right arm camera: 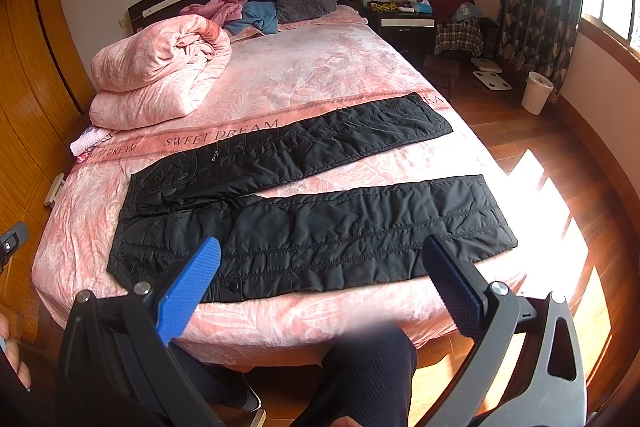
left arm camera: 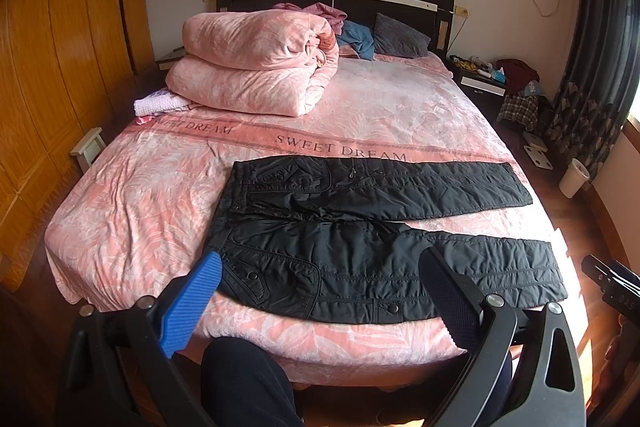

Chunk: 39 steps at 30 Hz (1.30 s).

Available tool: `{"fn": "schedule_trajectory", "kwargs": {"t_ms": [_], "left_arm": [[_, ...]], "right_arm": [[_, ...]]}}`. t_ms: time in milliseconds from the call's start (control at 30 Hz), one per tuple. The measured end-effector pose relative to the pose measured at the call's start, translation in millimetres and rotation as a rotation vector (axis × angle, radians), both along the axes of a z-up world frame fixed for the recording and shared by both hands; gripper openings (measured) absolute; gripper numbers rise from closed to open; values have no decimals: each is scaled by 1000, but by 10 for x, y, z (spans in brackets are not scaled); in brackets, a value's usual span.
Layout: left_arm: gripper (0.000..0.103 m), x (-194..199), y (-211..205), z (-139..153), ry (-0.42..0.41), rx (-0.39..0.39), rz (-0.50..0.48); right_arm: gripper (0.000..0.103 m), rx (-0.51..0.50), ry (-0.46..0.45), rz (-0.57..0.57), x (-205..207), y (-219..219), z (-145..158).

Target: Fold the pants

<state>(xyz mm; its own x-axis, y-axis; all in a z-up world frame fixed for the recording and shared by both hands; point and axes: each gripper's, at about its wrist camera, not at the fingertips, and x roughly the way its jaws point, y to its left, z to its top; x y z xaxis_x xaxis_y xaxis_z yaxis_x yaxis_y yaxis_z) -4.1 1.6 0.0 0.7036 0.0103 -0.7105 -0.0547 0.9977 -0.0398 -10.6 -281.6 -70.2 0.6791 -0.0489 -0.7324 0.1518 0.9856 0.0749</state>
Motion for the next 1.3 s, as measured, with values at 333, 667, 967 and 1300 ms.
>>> {"fn": "schedule_trajectory", "kwargs": {"t_ms": [333,667,967,1300], "left_arm": [[100,-2,-20,20,-1,7,2],[100,-9,-15,21,-1,5,0],[100,-18,-19,31,-3,4,3],[100,-22,-16,31,-3,7,0]], "right_arm": [[101,1,-1,1,5,-8,4],[101,5,1,-1,7,-20,2],[101,6,2,-1,6,-38,-8],[101,7,4,-2,5,-48,-13]]}}
